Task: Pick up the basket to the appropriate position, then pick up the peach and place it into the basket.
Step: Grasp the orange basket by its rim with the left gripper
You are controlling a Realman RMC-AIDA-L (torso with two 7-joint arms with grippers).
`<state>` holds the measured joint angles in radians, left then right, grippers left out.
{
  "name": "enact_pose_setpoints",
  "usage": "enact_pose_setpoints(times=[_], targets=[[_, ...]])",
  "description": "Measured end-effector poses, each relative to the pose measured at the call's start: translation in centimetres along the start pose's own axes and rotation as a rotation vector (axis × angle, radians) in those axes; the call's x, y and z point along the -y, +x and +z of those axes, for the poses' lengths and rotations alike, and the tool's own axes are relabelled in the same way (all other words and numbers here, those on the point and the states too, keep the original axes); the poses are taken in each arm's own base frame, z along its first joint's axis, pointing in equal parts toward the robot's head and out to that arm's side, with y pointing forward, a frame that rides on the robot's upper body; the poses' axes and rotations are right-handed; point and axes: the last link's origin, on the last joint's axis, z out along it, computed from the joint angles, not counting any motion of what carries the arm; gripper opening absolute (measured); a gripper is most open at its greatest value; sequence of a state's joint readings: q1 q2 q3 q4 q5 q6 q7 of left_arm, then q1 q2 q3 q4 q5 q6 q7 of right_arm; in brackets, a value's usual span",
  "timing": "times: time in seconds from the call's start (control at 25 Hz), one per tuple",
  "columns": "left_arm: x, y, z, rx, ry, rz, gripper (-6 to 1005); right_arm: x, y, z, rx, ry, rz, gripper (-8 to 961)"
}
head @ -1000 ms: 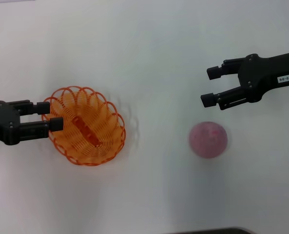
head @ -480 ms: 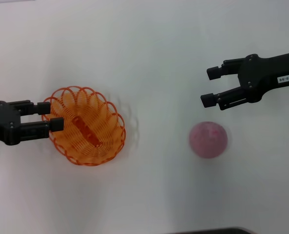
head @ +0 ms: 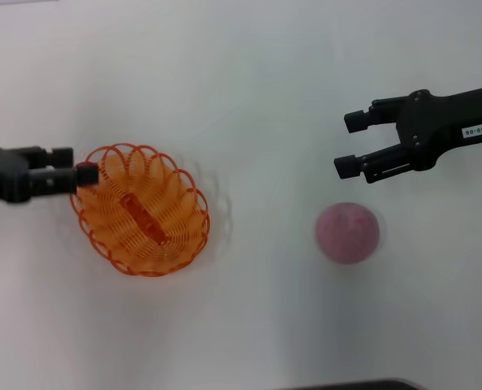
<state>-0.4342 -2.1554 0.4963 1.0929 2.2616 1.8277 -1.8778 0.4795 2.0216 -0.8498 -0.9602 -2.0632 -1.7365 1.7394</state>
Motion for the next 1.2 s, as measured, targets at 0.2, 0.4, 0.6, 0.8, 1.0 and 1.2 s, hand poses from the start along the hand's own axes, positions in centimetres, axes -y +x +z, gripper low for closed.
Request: enact_pose_setpoints(times=[0.2,0.4,0.6,0.8,1.0,1.2], targets=[[1.5,3.1,0.9,0.086,0.158,-0.095,695,0.1,-0.2,0.1,-0.008,-0.001,-0.005,947],[1.3,5.5,1.9,0.113,0.177,-0.060,693,0.1,-0.2,0.1,-0.007,0.000,-0.002,947],[1.5,6.8,1.9,0.113,0.198,-0.052,691,0.1,-0.7,0.2,-0.007,0.000,-0.020,947],[1.7,7.3,1.7,0.127,0.216,-0.060,690,0.3,-1.4,0.3,-0.007,-0.001,-0.037,947],[2.2,8.2,1.9,0.171,0.266,-0.060,690,0.3,-1.8,0.6,-0.009,-0.010,-0.046,946],[2.5,9.0,3.2,0.262,0.338,-0.031,691,0.3,-2.0,0.7,-0.010,-0.012,-0.051,946]])
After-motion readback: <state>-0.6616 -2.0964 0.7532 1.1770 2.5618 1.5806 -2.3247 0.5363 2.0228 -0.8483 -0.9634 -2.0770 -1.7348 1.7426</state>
